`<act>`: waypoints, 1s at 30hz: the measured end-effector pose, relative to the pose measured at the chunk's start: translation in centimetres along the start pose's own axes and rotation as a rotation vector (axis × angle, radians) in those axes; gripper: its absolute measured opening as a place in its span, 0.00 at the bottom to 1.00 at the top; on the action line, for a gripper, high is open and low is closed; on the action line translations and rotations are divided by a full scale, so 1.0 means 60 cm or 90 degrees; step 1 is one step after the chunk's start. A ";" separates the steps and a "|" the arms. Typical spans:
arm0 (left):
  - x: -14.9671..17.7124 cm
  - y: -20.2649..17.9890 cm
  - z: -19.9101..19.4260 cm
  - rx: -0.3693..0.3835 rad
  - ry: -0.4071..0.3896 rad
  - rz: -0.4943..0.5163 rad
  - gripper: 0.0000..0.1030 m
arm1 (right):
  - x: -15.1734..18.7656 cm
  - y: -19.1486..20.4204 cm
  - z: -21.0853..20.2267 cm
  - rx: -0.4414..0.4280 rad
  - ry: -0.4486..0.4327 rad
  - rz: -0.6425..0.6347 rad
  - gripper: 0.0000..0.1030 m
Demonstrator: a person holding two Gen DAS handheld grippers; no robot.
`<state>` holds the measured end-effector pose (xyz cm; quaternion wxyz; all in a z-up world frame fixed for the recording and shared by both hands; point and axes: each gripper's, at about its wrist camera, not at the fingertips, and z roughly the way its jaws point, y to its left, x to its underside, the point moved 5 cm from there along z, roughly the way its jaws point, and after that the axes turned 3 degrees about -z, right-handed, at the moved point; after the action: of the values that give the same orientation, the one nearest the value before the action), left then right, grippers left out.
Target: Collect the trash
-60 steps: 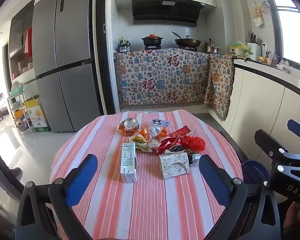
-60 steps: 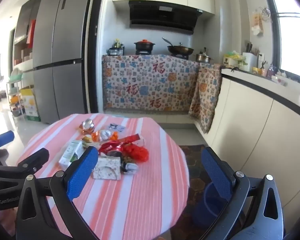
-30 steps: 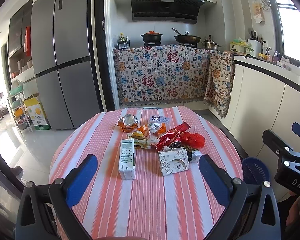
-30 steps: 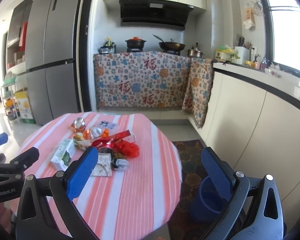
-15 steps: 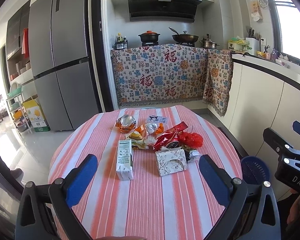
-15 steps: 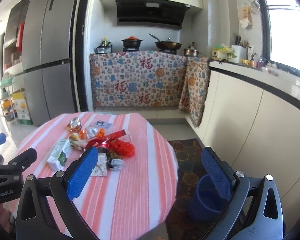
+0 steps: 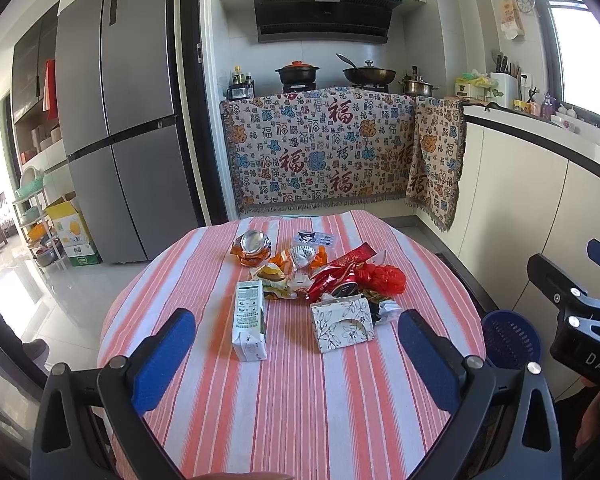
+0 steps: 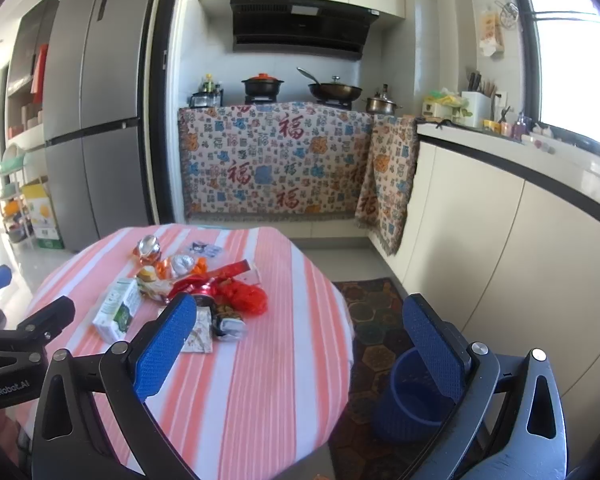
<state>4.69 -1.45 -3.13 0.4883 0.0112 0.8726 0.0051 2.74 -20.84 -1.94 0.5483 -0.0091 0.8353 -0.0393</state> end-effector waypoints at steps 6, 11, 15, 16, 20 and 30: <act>-0.001 -0.003 0.001 -0.002 0.000 0.004 1.00 | -0.001 0.000 0.000 0.001 0.001 -0.001 1.00; 0.000 -0.006 0.001 -0.005 -0.002 0.007 1.00 | -0.001 0.001 0.000 0.001 0.001 -0.001 1.00; 0.001 -0.005 0.002 -0.008 -0.002 0.009 1.00 | 0.000 0.000 0.001 0.001 0.003 -0.002 1.00; 0.001 -0.005 0.002 -0.008 -0.001 0.010 1.00 | 0.002 0.000 0.002 0.000 0.004 -0.002 1.00; 0.003 -0.006 0.003 -0.007 -0.001 0.010 1.00 | 0.004 0.000 0.002 0.000 0.004 -0.002 1.00; 0.007 -0.007 0.005 -0.014 -0.001 0.013 1.00 | 0.012 0.001 0.002 -0.004 0.010 -0.007 1.00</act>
<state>4.72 -1.88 -3.65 0.4887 0.0151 0.8721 0.0195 2.57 -20.83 -2.64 0.5416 -0.0151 0.8395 -0.0400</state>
